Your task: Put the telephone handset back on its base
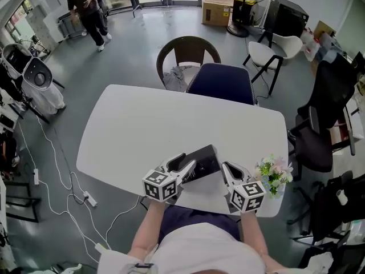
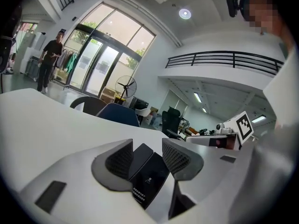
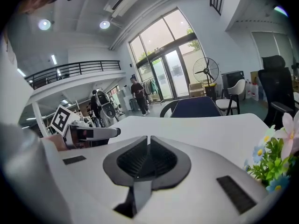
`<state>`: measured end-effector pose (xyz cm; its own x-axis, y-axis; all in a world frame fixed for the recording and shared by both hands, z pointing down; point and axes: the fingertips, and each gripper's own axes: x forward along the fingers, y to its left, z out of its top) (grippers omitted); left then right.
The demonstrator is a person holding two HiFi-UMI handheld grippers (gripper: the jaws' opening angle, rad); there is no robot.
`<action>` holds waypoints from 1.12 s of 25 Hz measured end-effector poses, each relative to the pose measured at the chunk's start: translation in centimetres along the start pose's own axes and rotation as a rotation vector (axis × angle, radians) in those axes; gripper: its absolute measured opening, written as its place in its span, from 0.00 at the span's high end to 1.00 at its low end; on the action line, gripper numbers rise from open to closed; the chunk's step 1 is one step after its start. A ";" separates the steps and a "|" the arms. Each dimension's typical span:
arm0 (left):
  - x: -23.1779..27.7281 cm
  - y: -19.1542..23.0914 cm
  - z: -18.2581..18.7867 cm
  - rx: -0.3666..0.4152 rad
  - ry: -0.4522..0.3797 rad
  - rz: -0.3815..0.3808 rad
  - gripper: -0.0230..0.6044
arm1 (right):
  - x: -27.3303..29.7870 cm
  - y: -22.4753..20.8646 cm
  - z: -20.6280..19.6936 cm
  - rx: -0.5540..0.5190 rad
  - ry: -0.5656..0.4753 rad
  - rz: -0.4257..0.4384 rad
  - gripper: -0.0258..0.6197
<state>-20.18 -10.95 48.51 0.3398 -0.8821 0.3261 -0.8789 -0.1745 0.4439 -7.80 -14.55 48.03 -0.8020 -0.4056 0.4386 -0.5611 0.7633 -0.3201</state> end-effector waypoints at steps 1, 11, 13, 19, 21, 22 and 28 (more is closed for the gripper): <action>-0.2 -0.2 0.2 0.007 -0.009 0.012 0.65 | -0.1 0.0 0.1 -0.003 -0.001 0.004 0.90; -2.2 -1.5 0.5 0.166 -0.044 0.153 0.88 | -1.5 -1.4 1.4 -0.077 -0.051 -0.005 0.90; -2.4 -1.7 0.4 0.193 -0.043 0.182 0.91 | -1.7 -1.6 1.7 -0.092 -0.072 -0.005 0.90; -2.7 -2.0 0.1 0.215 -0.048 0.230 0.94 | -2.1 -2.1 2.2 -0.124 -0.106 -0.021 0.90; -2.9 -2.0 -0.1 0.219 -0.042 0.242 0.94 | -2.2 -2.2 2.0 -0.114 -0.103 -0.024 0.90; -2.9 -2.0 -0.2 0.222 -0.039 0.249 0.94 | -2.2 -2.2 1.8 -0.111 -0.101 -0.025 0.90; -2.8 -1.7 -0.1 0.246 -0.035 0.261 0.94 | -2.0 -2.2 1.8 -0.129 -0.104 -0.034 0.90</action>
<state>-19.57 -8.09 46.90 0.0853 -0.9247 0.3711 -0.9902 -0.0375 0.1343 -5.34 -16.30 46.37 -0.8037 -0.4771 0.3556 -0.5627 0.8037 -0.1935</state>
